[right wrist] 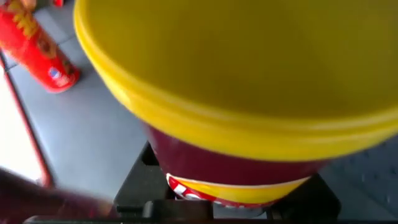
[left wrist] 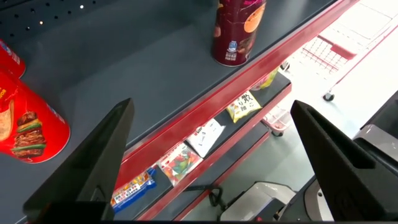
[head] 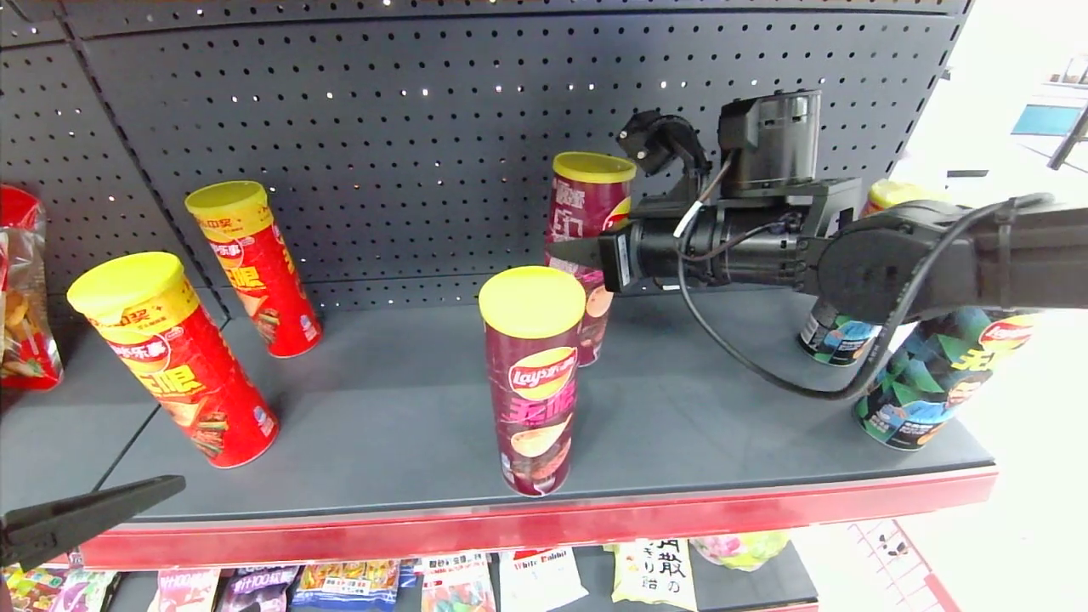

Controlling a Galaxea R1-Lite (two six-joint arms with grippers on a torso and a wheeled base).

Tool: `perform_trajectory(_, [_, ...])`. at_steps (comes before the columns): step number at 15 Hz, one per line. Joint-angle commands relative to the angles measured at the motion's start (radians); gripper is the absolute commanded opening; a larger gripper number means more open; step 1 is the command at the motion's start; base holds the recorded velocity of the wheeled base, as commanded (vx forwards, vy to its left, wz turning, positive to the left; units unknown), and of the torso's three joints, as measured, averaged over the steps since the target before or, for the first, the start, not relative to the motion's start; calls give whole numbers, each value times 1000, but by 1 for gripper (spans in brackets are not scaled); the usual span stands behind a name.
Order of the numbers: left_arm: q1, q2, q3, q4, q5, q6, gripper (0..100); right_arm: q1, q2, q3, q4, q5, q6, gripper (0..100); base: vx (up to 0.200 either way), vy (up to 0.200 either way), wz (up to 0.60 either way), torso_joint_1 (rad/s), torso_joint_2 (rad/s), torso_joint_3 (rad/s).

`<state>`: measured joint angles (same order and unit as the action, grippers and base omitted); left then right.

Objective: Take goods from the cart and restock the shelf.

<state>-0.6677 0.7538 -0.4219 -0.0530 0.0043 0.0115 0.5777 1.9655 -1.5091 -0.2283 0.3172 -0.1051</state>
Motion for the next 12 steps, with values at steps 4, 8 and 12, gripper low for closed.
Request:
perform_trajectory(4, [0, 9, 2, -1, 0, -1, 100, 7, 75, -26, -23, -4, -2, 0, 0, 0, 0, 0, 0, 0])
perform_trajectory(8, [2, 5, 3, -1, 0, -7, 100, 7, 92, -31, -23, -6, -2, 0, 0, 0, 0, 0, 0, 0])
perform_trajectory(12, [0, 5, 3, -1, 0, -7, 100, 5, 113, -45, -23, -7, -13, 0, 0, 0, 0, 0, 0, 0])
